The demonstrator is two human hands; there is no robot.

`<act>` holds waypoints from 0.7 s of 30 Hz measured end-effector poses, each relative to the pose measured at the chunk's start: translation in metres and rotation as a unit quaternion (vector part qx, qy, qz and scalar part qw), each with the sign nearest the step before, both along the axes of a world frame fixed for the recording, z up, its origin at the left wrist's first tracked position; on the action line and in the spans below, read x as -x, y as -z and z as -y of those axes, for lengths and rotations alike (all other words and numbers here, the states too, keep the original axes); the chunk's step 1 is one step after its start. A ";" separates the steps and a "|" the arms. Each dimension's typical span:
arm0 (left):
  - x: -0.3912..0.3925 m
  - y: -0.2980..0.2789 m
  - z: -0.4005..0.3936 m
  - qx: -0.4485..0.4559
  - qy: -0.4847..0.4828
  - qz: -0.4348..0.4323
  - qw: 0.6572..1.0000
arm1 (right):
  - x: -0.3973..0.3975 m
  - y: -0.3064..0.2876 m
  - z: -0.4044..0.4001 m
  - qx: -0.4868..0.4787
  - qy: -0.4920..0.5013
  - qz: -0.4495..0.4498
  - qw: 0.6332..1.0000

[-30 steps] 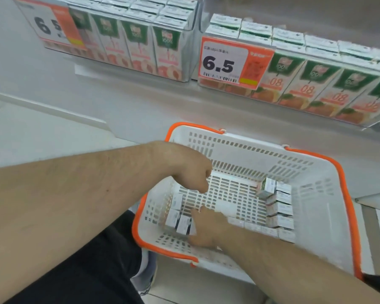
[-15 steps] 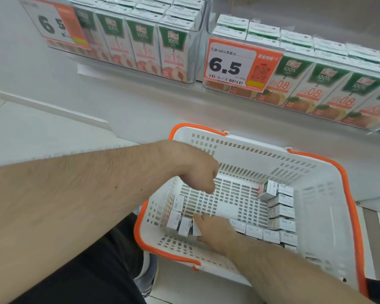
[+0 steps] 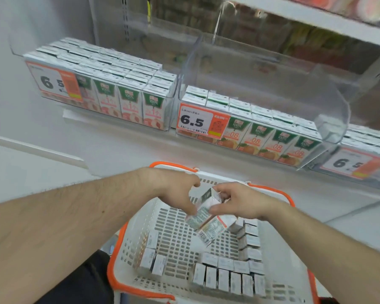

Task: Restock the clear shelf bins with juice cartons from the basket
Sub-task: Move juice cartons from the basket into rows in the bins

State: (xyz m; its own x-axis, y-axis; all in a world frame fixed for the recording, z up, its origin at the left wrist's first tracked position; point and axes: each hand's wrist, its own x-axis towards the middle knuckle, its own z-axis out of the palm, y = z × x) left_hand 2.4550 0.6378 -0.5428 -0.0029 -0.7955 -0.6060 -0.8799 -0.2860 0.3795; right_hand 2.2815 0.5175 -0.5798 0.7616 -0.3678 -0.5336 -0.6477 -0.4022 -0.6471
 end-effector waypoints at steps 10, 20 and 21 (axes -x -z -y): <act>0.018 -0.019 -0.004 0.095 -0.204 -0.436 0.871 | 0.020 -0.076 -0.001 -0.148 0.056 0.151 0.976; -0.013 -0.031 -0.006 0.074 -0.323 -0.616 0.714 | 0.028 -0.112 0.001 -0.267 0.367 0.177 0.873; -0.012 -0.033 -0.006 0.094 -0.314 -0.612 0.720 | 0.028 -0.112 0.001 -0.280 0.395 0.168 0.859</act>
State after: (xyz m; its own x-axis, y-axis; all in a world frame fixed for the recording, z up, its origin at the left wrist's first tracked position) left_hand 2.4672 0.6441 -0.5094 -0.0480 -0.9402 -0.3373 0.4254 -0.3247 0.8447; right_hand 2.2538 0.5164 -0.4676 0.5380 -0.5980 -0.5940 -0.3145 0.5114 -0.7997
